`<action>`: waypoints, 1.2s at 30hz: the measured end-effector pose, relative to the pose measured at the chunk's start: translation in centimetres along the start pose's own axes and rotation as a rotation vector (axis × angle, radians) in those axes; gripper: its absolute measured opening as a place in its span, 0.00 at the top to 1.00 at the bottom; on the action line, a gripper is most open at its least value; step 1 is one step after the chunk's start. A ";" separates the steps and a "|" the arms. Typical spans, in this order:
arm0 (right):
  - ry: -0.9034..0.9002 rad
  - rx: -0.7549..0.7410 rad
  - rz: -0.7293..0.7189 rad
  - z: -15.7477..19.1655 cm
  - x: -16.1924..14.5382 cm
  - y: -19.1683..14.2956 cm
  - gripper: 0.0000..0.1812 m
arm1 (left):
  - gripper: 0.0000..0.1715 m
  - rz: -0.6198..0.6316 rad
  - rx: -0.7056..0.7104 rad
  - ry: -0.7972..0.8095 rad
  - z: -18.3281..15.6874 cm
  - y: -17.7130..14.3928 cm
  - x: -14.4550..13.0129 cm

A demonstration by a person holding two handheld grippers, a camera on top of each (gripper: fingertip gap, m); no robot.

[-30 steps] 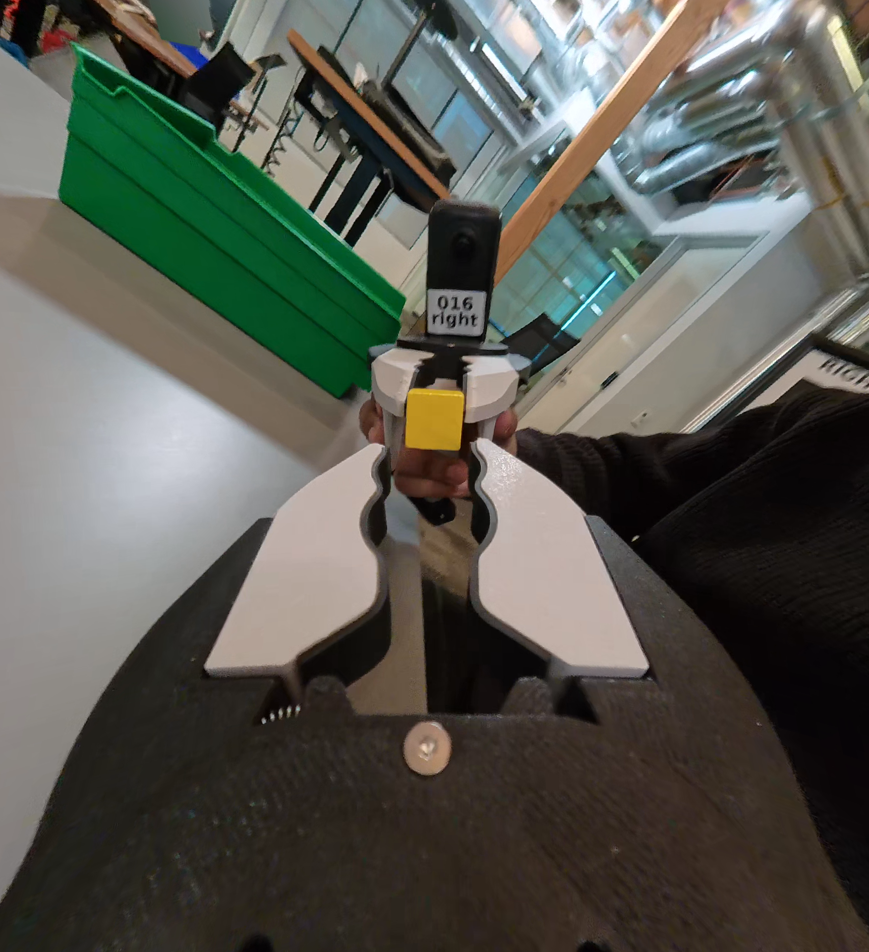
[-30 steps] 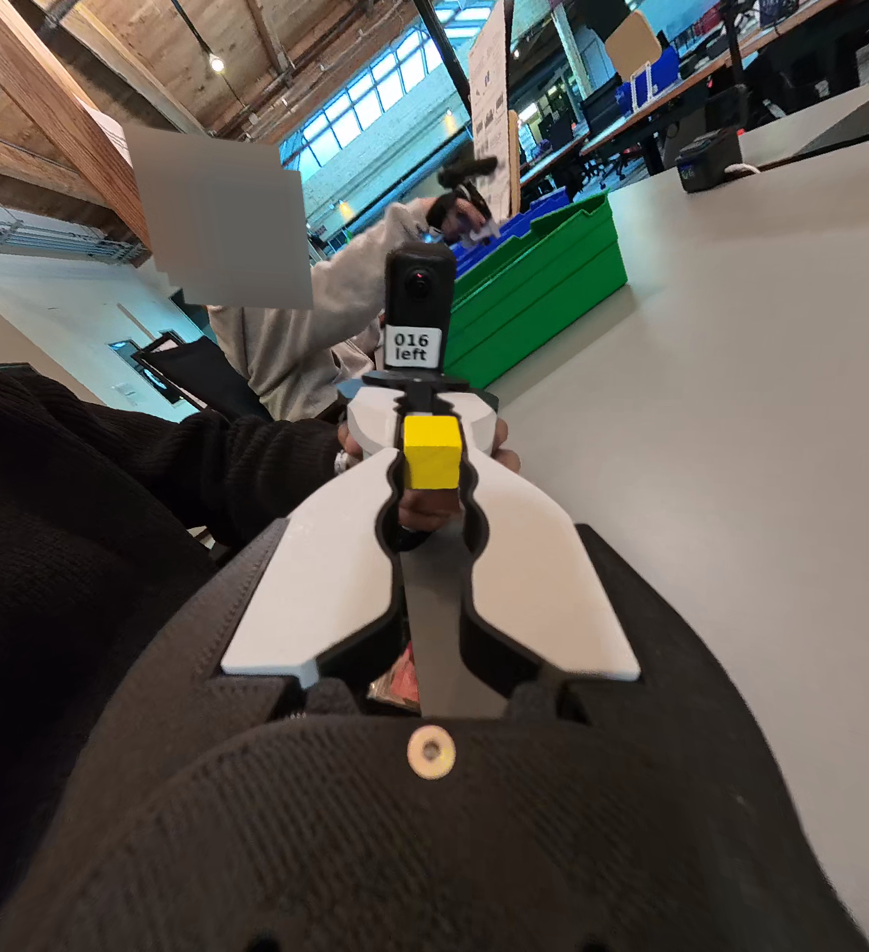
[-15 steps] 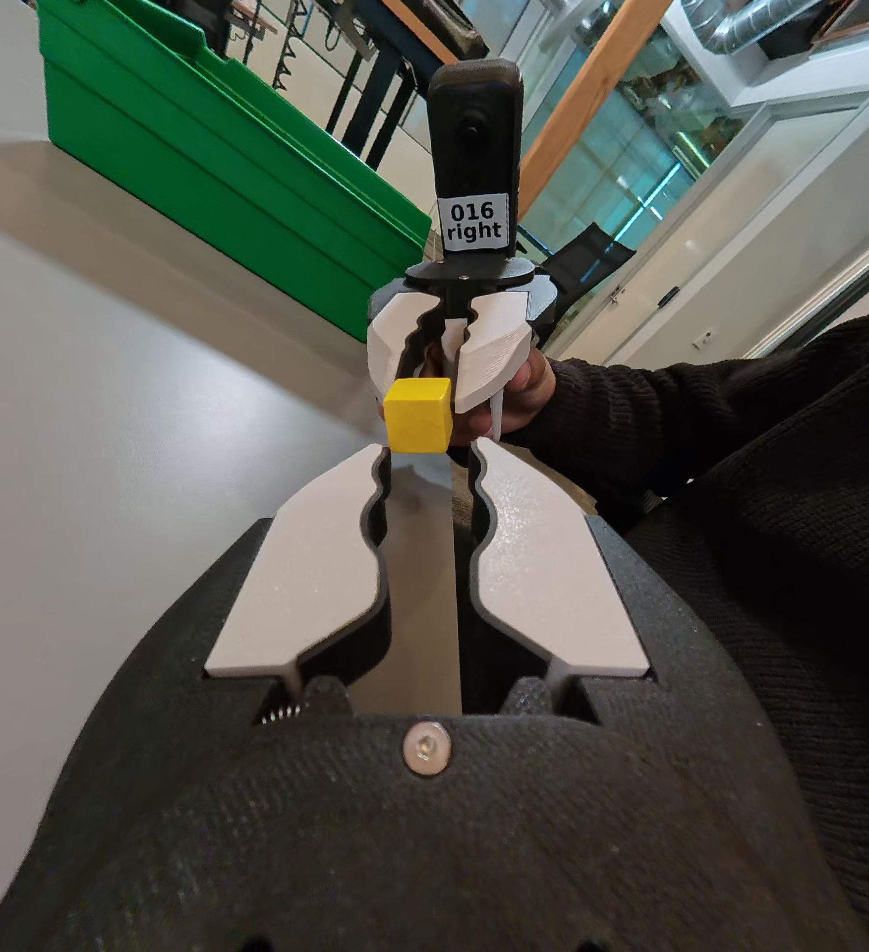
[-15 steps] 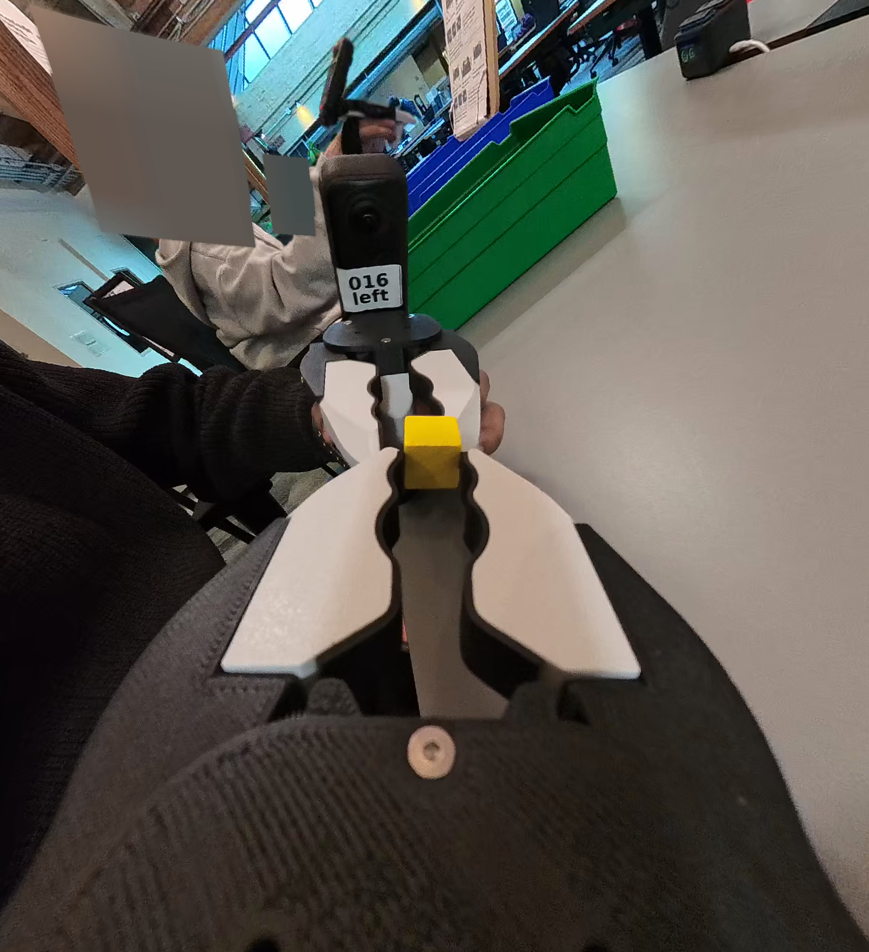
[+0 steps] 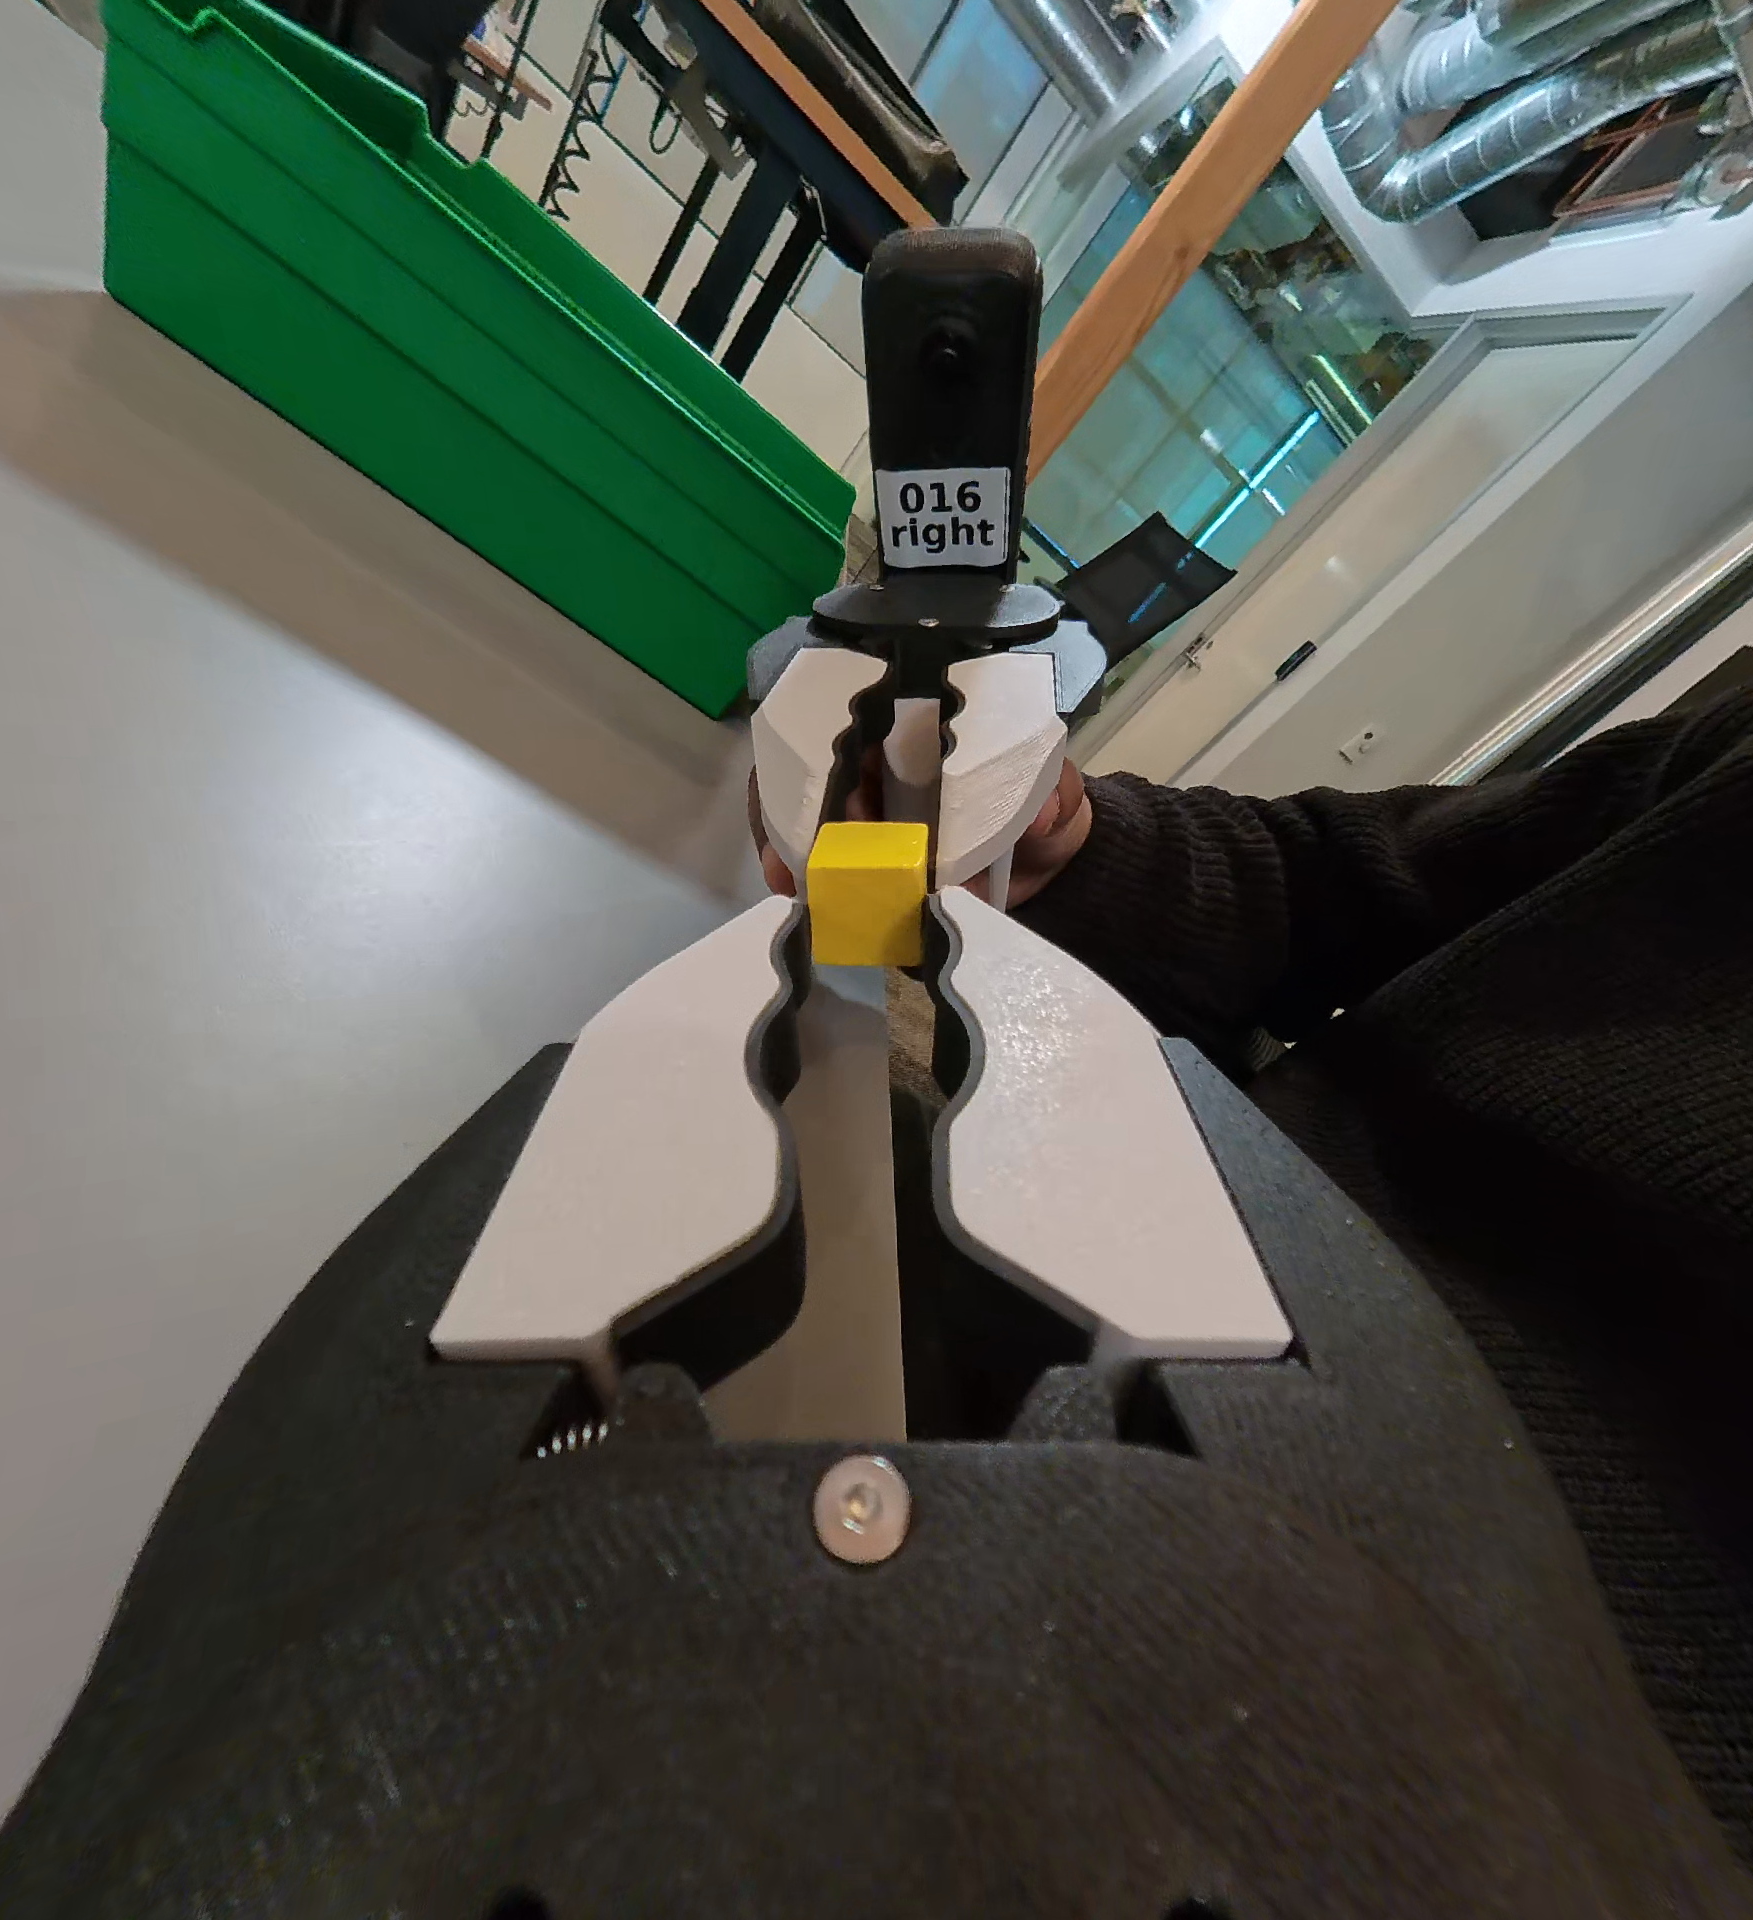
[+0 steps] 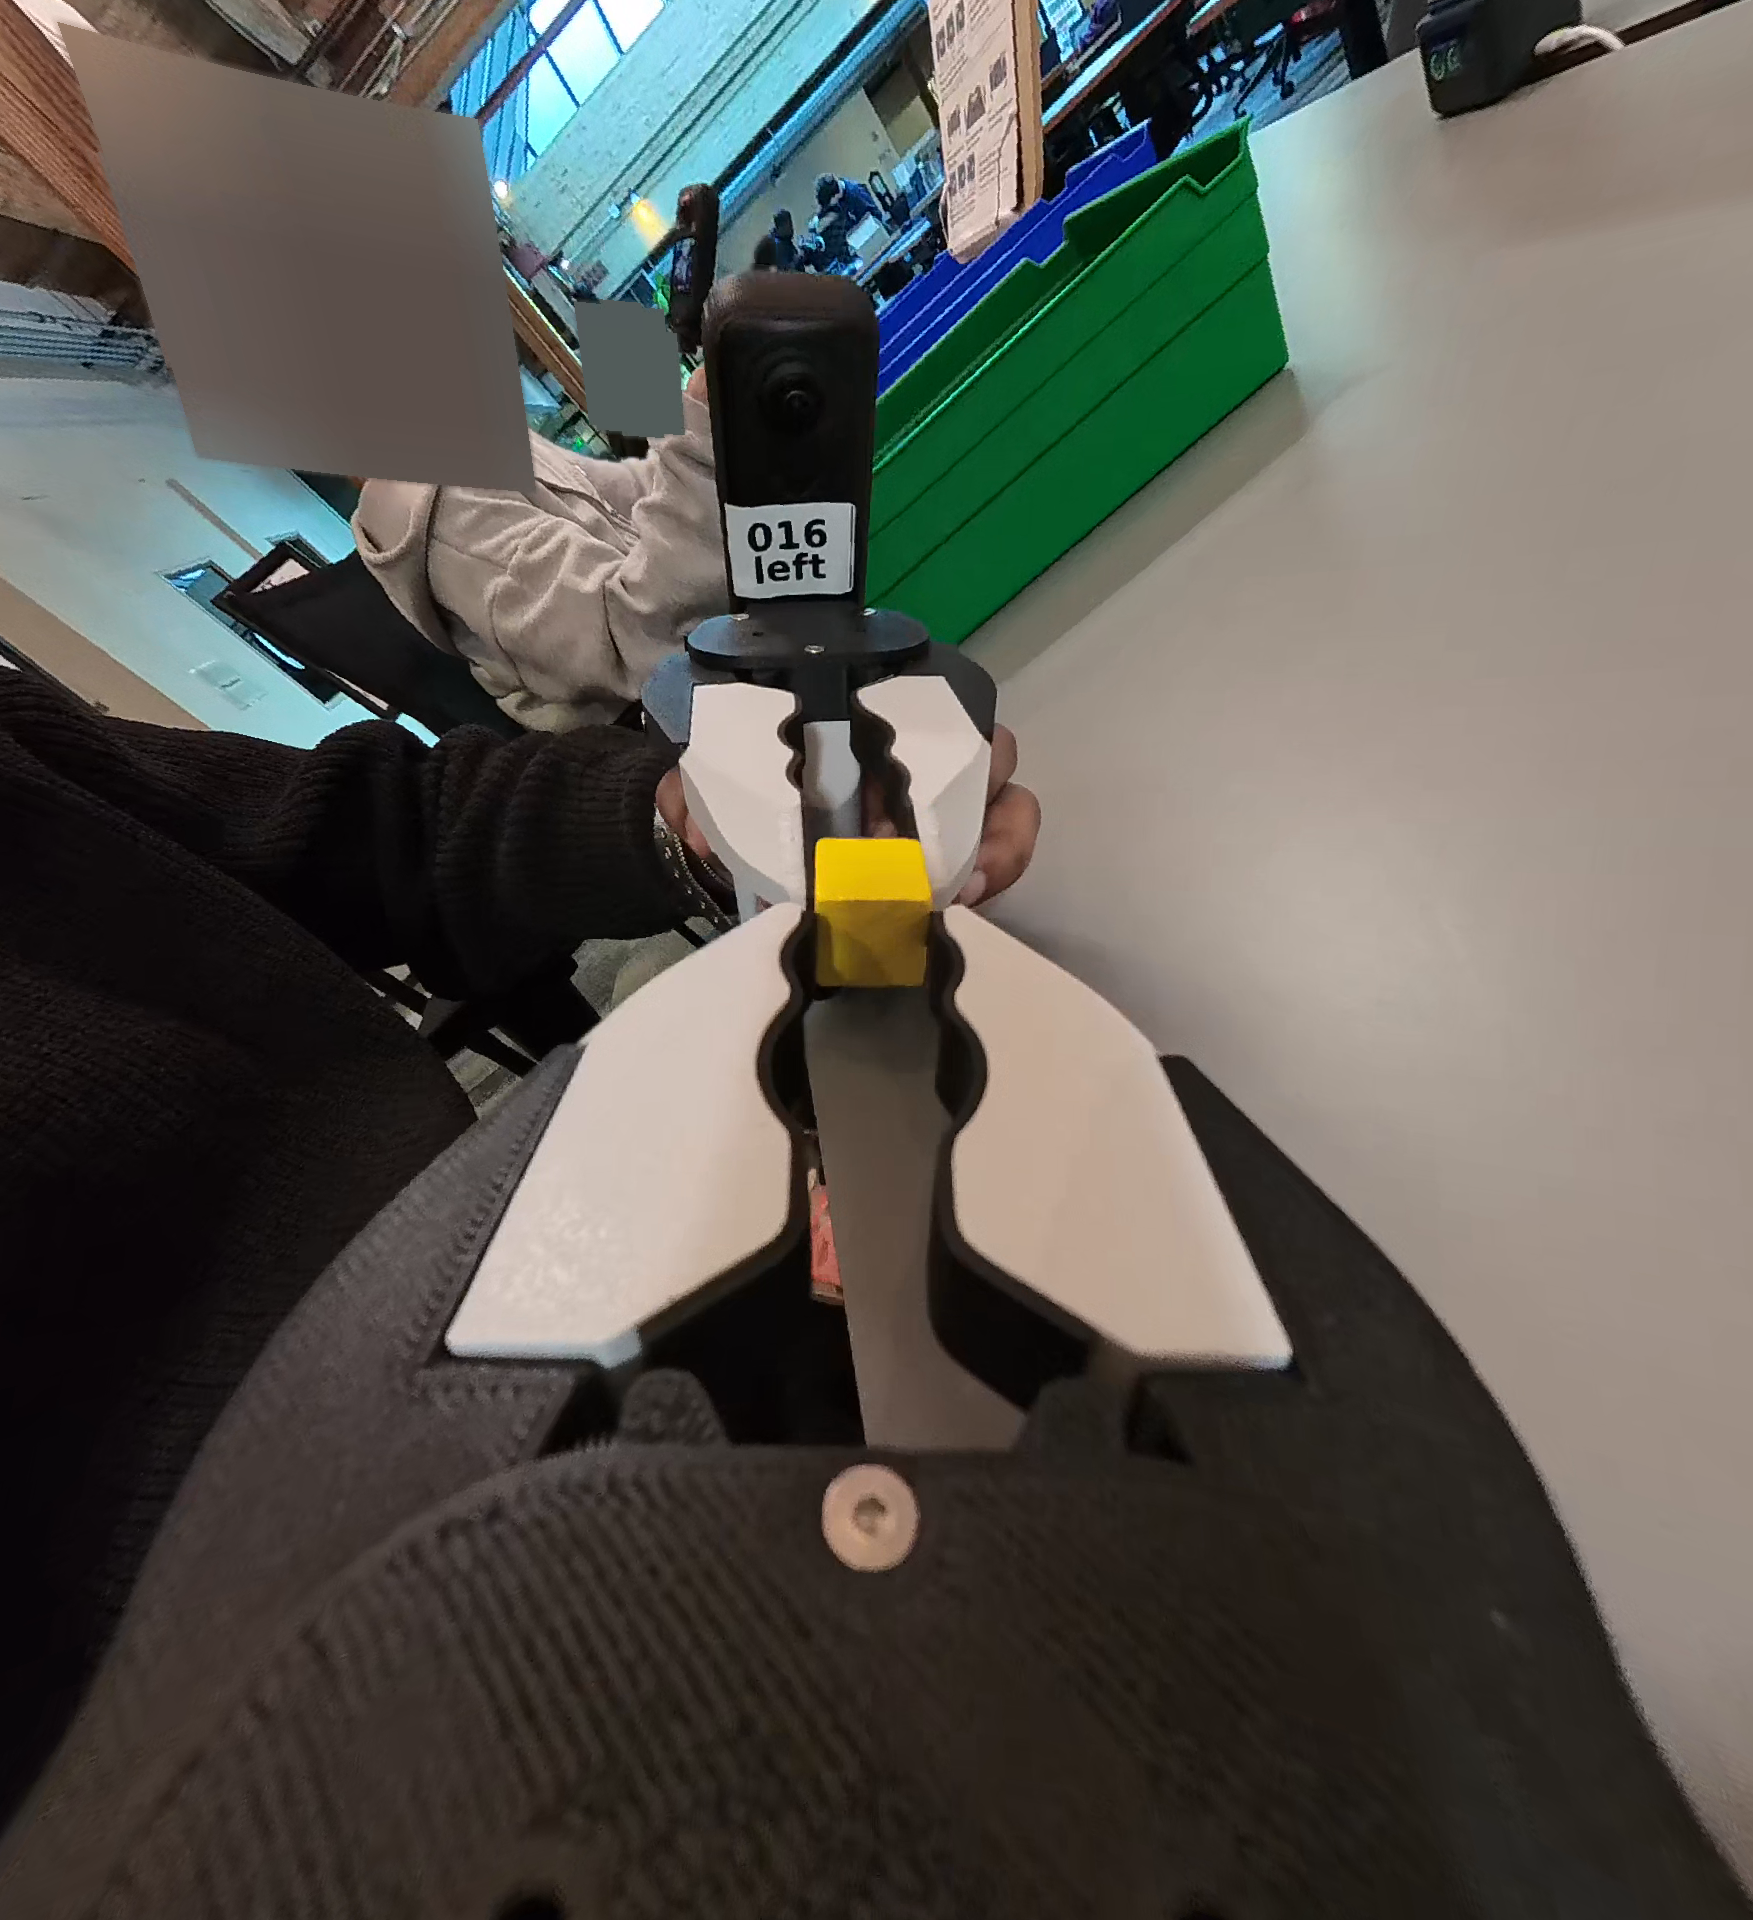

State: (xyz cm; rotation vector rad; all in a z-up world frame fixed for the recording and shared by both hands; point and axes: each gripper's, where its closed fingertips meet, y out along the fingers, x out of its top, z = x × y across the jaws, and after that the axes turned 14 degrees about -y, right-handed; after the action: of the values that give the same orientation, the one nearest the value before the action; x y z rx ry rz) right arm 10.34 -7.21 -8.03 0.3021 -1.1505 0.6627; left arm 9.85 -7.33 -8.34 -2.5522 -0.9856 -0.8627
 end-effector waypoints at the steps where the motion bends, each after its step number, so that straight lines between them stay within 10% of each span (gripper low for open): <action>1: -0.002 0.003 -0.008 0.0 0.1 0.0 0.89 | 0.88 -0.001 0.003 0.002 0.0 0.0 0.1; 36: -0.017 0.003 -0.035 0.2 0.5 0.0 0.89 | 0.88 -0.045 -0.030 -0.031 -0.4 0.0 0.4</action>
State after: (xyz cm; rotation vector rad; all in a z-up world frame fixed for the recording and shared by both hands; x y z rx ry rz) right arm 10.31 -7.16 -7.54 0.3305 -1.1584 0.6325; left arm 9.93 -7.31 -7.74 -2.5852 -1.0508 -0.8578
